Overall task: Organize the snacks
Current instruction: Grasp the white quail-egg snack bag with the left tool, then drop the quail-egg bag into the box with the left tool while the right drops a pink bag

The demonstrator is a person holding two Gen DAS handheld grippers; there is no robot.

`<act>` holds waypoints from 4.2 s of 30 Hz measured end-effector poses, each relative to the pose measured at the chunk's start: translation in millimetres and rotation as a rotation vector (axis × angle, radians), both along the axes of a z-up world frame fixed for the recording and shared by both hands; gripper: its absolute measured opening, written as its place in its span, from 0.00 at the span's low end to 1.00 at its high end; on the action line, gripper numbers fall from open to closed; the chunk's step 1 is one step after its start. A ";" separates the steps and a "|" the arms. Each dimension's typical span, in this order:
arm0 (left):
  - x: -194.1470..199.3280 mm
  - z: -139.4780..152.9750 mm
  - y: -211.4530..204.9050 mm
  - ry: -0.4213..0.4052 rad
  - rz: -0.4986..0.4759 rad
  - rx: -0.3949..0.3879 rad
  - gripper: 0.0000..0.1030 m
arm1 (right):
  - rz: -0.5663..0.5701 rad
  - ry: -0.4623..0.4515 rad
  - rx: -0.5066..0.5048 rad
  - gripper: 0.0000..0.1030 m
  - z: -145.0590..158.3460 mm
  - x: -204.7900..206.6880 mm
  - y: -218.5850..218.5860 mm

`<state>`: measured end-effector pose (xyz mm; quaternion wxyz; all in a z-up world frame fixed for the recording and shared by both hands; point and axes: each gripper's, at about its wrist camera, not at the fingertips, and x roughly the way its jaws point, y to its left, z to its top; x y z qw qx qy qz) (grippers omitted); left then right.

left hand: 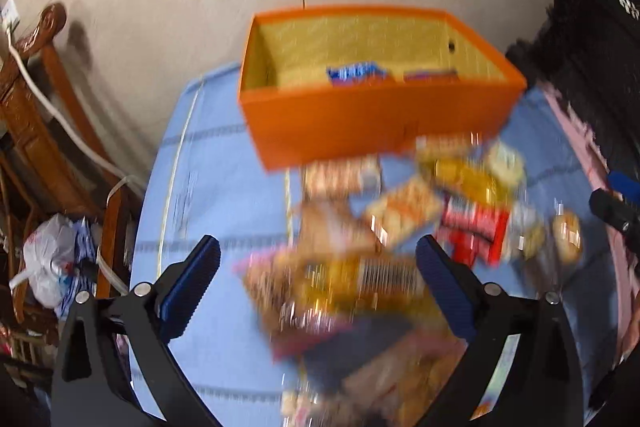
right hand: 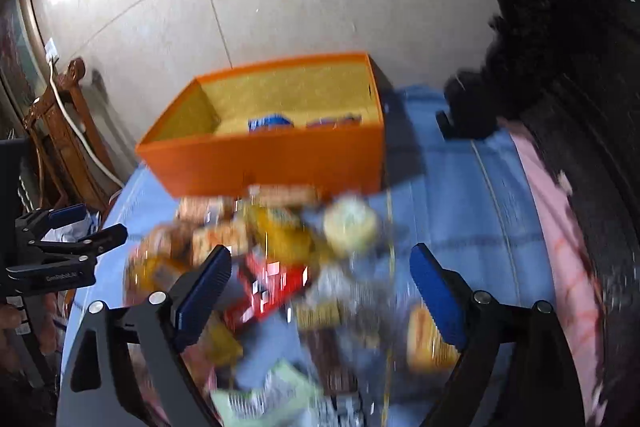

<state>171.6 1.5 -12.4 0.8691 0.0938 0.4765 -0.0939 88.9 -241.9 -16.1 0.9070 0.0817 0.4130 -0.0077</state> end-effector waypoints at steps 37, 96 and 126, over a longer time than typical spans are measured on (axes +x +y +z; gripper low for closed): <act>-102.6 -109.7 42.6 0.249 -0.080 0.031 0.67 | 0.061 0.110 0.041 0.89 -31.5 -79.5 52.2; 25.3 52.5 -2.2 -0.048 -0.083 -0.078 0.28 | 0.125 -0.030 0.138 0.33 97.3 96.2 48.7; 133.8 27.3 -39.4 -0.029 -0.001 -0.019 0.88 | 0.061 0.004 0.122 0.70 37.2 180.3 -8.0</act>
